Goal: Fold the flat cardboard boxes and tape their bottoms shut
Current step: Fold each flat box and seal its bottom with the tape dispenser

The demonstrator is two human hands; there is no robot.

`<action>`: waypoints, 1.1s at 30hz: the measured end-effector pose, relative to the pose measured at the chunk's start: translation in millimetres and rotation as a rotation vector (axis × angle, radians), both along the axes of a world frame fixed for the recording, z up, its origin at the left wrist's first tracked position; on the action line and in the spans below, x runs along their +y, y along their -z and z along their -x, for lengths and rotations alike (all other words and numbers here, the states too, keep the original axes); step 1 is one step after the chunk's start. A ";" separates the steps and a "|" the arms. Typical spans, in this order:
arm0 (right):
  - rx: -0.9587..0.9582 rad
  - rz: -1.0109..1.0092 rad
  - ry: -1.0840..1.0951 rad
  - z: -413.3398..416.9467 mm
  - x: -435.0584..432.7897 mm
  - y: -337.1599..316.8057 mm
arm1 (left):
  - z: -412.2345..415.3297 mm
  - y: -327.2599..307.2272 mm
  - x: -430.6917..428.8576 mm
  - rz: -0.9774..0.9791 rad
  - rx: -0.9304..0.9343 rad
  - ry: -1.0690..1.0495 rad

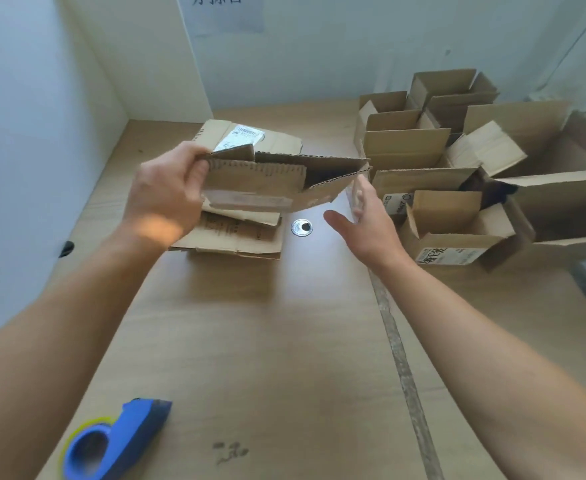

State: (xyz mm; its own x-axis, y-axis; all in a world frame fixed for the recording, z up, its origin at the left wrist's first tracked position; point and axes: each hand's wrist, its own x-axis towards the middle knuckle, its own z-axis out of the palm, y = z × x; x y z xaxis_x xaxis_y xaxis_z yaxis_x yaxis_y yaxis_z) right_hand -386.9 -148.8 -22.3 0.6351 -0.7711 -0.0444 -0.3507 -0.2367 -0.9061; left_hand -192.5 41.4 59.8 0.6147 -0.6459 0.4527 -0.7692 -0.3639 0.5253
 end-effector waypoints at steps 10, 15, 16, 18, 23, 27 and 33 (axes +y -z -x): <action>-0.156 -0.217 0.013 80.9 61.1 34.2 | 85.3 40.4 65.4 -0.086 0.411 -0.011; -0.172 -0.345 0.076 106.5 78.2 57.5 | 117.9 82.2 88.3 0.081 0.746 0.031; -0.154 -0.355 0.069 110.0 80.6 62.2 | 124.1 91.6 92.8 0.117 0.809 0.036; -0.122 -0.373 0.061 115.6 84.8 68.3 | 133.5 107.5 100.9 0.154 0.897 0.032; -0.082 -0.382 0.092 123.6 96.9 74.3 | 147.6 136.8 115.4 0.061 1.007 -0.122; -0.040 -0.323 0.145 123.4 109.2 75.7 | 152.3 148.8 121.3 0.052 0.961 -0.180; -0.026 -0.319 0.162 101.4 137.6 70.6 | 144.9 141.5 120.0 -0.125 0.952 0.034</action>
